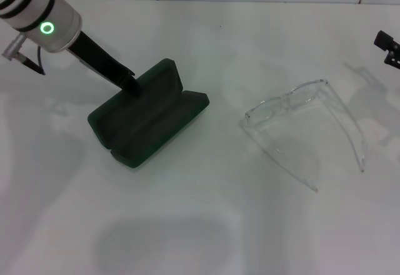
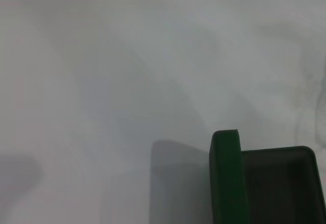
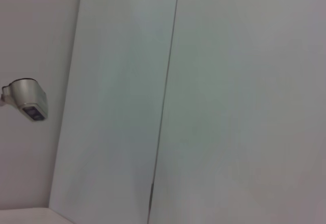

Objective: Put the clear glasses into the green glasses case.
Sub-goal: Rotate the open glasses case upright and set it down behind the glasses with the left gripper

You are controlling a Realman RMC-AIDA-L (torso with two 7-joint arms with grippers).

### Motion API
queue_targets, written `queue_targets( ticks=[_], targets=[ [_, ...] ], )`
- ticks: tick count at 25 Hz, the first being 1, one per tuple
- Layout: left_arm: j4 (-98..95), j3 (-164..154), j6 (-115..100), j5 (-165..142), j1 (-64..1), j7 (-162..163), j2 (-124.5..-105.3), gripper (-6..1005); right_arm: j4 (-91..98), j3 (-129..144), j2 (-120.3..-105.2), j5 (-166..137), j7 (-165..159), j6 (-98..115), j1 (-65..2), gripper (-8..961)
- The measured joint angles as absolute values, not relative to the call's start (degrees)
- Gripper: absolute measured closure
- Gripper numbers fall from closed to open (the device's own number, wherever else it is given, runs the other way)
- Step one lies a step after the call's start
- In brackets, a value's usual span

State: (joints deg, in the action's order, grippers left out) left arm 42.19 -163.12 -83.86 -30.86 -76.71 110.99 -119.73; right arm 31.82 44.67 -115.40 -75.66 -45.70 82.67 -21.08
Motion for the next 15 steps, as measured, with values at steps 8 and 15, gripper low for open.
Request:
queue_targets(
  ticks=[8,15],
  targets=[
    [42.0,-163.1,-83.8,-31.5,-77.4,106.2,-119.84,804,31.8,44.5,-115.40,-75.4,-45.6,81.9,-21.2,82],
    [42.6,-163.1,-84.1,-27.4,-78.1,95.8,-120.06,805,31.8,44.5,-115.40,-75.3,-45.4,80.7,-21.4,83]
  ],
)
